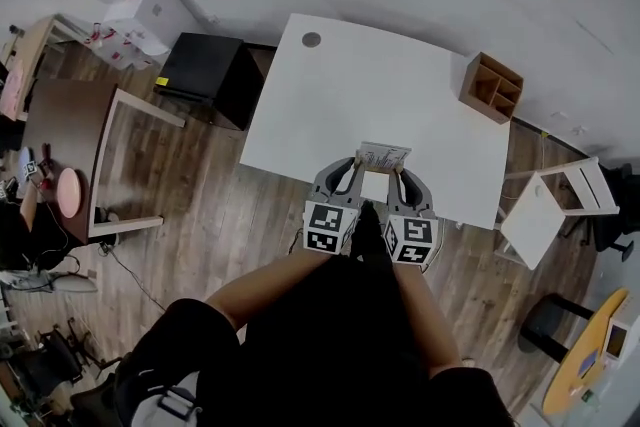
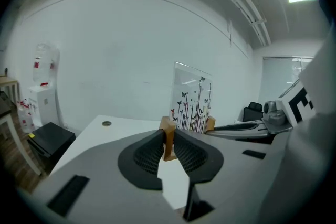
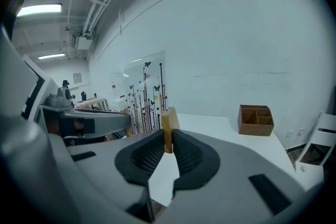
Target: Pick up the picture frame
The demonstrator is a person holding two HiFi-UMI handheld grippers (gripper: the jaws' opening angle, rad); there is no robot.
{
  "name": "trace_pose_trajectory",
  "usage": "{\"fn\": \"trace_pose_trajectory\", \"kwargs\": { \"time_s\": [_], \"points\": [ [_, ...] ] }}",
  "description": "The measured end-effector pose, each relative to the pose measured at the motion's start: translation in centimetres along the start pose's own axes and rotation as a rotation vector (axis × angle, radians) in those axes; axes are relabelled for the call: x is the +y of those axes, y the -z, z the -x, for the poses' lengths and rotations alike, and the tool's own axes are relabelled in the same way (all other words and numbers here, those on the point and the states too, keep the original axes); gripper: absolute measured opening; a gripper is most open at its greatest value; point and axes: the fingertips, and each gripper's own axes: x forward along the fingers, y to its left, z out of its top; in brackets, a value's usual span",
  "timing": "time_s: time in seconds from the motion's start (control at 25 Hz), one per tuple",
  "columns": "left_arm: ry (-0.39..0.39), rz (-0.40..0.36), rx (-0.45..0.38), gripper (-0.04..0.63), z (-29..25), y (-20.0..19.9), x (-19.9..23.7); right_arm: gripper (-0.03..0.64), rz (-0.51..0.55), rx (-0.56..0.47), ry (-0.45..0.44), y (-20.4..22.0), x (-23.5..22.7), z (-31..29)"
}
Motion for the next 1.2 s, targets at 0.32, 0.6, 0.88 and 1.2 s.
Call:
{"fn": "trace_pose_trajectory", "kwargs": {
  "time_s": [0.32,0.6,0.88,1.2],
  "points": [
    [0.015,0.051,-0.041,0.067,6.3,0.6,-1.7,0.064,0.045,-0.027,0.021,0.3,3.5,5.2],
    [0.007,0.019,-0.071,0.066,8.2,0.3,-1.5,0.064,0.035,-0.055,0.036,0.1,5.1,6.6],
    [-0.01,0.023,-0.094,0.066,9.3,0.0,-0.5,0.064,0.054,-0.066,0.028,-0.3,6.6,6.7],
    [-0.005,0.031,-0.106,0.066,9.0,-0.5,-0.7,0.064,0.066,-0.063,0.036,-0.7,6.3,6.7]
  ]
}}
